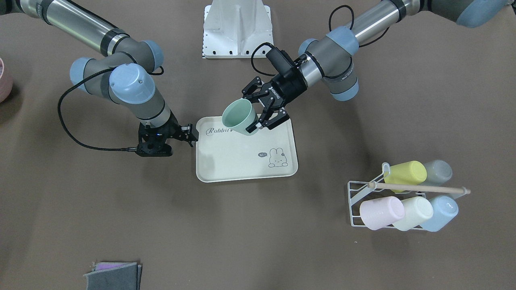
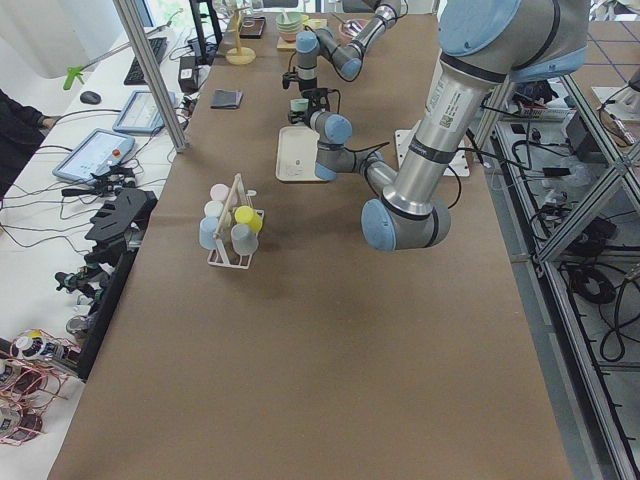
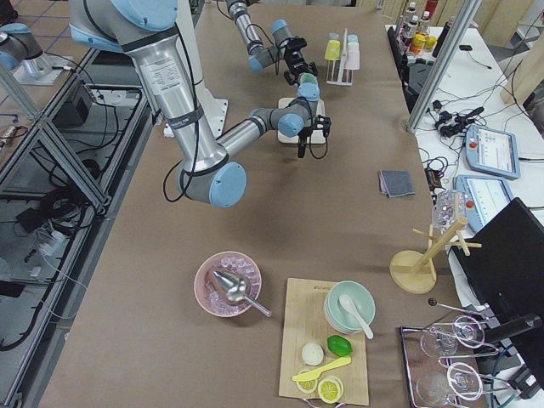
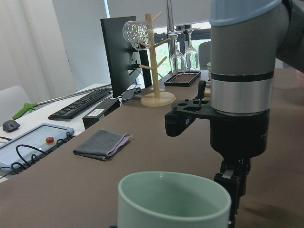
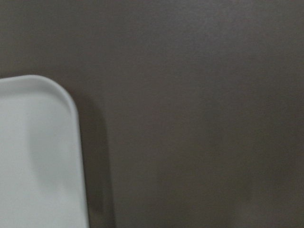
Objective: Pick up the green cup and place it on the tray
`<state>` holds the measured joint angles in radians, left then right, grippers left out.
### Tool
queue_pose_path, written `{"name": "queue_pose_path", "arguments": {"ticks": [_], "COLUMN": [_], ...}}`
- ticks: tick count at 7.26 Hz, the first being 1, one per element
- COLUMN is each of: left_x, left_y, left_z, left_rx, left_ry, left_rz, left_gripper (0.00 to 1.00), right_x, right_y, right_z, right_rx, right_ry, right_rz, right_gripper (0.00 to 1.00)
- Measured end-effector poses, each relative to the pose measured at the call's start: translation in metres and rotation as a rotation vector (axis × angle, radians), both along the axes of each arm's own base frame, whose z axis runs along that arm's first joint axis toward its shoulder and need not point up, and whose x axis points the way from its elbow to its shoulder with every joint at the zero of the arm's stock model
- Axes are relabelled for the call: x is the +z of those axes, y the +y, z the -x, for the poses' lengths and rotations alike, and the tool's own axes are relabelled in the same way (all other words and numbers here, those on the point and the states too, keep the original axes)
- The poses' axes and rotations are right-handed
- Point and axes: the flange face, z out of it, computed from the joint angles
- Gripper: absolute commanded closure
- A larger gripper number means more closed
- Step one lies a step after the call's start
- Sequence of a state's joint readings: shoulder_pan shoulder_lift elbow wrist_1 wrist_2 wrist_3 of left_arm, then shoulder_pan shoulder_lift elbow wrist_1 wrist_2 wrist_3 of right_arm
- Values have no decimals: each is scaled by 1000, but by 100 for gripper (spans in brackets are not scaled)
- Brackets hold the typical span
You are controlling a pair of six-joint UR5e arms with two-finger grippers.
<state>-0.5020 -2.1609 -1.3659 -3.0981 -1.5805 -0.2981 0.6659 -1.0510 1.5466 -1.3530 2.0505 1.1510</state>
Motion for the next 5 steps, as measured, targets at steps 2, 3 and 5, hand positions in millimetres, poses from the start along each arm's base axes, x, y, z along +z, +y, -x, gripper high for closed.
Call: {"name": "queue_pose_path", "arguments": {"ticks": [2,3,5], "left_x": [20,21,18], "left_y": [-3,-6,-17], "left_z": [-28,-38,-55], "left_rx": [92,117,120], "left_ry": [92,111,78], "left_rz": [102,145,198], "left_gripper": [99,99,94], "right_x": [14,21,63], "right_y": [-24,-34,-46], "right_z": [-41,-73,-160], "right_rx": [-32,-63,-100], "right_ry": [79,120,178], "right_rz": [-16,-37,-70], "right_gripper": [0,0,0]}}
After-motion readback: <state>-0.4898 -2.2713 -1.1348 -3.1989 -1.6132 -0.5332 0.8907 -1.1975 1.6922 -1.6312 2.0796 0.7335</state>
